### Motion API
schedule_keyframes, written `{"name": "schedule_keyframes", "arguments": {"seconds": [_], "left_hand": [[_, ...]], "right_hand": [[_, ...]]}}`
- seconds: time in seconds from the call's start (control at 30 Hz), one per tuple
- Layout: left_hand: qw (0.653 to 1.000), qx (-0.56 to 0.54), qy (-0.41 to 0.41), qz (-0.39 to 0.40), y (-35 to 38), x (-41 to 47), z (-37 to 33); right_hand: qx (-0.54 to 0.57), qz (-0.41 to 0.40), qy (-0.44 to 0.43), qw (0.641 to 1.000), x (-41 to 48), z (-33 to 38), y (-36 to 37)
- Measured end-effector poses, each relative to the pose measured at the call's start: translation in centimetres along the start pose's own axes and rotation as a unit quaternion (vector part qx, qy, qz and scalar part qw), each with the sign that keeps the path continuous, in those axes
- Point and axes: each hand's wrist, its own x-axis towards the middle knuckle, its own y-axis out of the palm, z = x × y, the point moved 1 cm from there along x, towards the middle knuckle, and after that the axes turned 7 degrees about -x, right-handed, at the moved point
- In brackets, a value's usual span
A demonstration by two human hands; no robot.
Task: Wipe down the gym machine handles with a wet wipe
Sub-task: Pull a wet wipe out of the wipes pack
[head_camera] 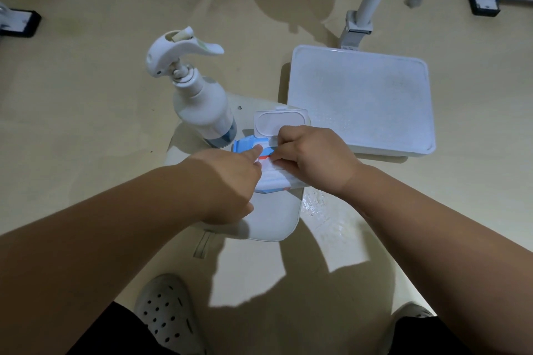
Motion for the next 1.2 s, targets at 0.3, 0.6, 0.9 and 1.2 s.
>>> {"name": "schedule_keyframes", "arguments": {"seconds": [0.3, 0.6, 0.9, 1.2], "left_hand": [[0.999, -0.004, -0.013, 0.029, 0.2, -0.2, 0.1], [0.998, -0.009, -0.014, 0.062, 0.0, -0.3, 0.0], [0.998, -0.004, -0.018, 0.054, 0.1, 0.0, -0.1], [0.999, -0.006, -0.014, 0.050, 0.1, 0.3, 0.0]], "right_hand": [[0.073, -0.016, 0.074, 0.994, -0.6, -0.3, 0.3], [0.174, -0.028, 0.115, 0.978, -1.2, -0.9, -0.2], [0.178, -0.068, 0.143, 0.971, -1.1, -0.4, 0.1], [0.169, -0.048, 0.151, 0.973, -1.7, 0.3, -0.4]]}}
